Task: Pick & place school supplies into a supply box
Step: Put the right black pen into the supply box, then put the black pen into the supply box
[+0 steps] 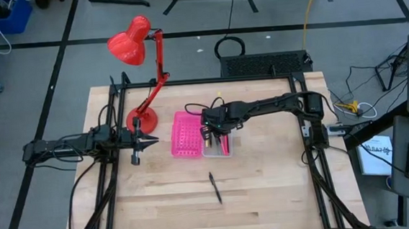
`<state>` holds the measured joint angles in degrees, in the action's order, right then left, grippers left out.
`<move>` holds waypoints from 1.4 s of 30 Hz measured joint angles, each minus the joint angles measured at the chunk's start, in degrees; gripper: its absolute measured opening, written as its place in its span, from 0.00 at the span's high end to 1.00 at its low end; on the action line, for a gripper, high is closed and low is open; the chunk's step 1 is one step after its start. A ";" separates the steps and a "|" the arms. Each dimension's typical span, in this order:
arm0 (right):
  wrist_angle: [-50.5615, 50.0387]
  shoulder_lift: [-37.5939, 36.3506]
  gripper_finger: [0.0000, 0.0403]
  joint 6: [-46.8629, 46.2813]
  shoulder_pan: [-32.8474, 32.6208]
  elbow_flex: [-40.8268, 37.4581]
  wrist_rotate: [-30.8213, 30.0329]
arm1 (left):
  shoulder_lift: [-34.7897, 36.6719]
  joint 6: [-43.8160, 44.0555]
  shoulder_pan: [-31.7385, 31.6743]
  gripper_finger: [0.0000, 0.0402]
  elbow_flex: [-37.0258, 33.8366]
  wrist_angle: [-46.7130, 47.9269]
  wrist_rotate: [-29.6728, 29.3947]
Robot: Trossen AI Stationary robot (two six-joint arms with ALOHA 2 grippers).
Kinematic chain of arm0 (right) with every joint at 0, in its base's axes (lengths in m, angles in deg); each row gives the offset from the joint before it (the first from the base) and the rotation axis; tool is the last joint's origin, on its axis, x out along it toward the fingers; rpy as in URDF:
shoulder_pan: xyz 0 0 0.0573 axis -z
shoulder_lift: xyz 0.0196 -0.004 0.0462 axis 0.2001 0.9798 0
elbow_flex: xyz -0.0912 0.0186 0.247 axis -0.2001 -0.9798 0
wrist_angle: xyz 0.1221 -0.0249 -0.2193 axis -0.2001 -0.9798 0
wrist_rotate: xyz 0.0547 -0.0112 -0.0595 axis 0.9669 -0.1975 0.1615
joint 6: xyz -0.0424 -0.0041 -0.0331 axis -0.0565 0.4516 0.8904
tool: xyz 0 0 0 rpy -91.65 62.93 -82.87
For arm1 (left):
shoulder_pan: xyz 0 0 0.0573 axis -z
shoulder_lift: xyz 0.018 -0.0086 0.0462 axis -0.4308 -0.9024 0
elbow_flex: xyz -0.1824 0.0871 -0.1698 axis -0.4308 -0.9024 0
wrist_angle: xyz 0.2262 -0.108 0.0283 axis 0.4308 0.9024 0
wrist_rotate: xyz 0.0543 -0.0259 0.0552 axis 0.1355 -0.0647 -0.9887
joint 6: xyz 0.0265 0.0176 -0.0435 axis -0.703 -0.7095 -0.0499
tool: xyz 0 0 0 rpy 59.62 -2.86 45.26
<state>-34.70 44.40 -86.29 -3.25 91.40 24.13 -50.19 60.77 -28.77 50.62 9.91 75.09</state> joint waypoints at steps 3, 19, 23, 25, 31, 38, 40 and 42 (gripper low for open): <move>-0.81 -0.03 0.95 -0.14 0.00 -0.23 -0.02 | 0.00 -0.22 0.00 0.89 0.00 0.00 0.01; -1.01 -0.03 0.82 -1.55 -0.50 -4.07 2.98 | 0.00 -0.33 0.00 0.89 0.00 0.35 0.02; -1.57 -0.40 0.80 -1.41 -0.55 -4.07 3.02 | 0.00 -0.33 0.00 0.89 0.00 0.35 0.00; -1.14 -1.00 0.80 -0.53 -0.80 -4.07 2.54 | 0.00 -0.30 0.00 0.89 0.00 0.35 -0.01; -1.38 -6.34 0.84 1.61 -3.29 -4.07 -5.86 | 0.00 -0.28 0.00 0.89 0.00 0.63 -0.04; -0.68 -11.72 0.99 -4.38 -12.23 -3.98 -7.43 | -0.02 -0.65 0.00 0.89 0.00 0.81 -0.07; -0.61 -11.94 0.99 -7.69 -15.68 -3.98 -7.41 | -0.01 -1.02 0.00 0.89 0.00 0.81 -0.07; -0.41 -11.92 1.00 -10.37 -18.91 -3.98 -7.45 | 0.00 -1.51 0.00 0.89 0.00 0.79 -0.07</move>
<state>-35.11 32.48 -96.67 -22.16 87.43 16.68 -50.19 59.26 -28.77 50.62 10.70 75.02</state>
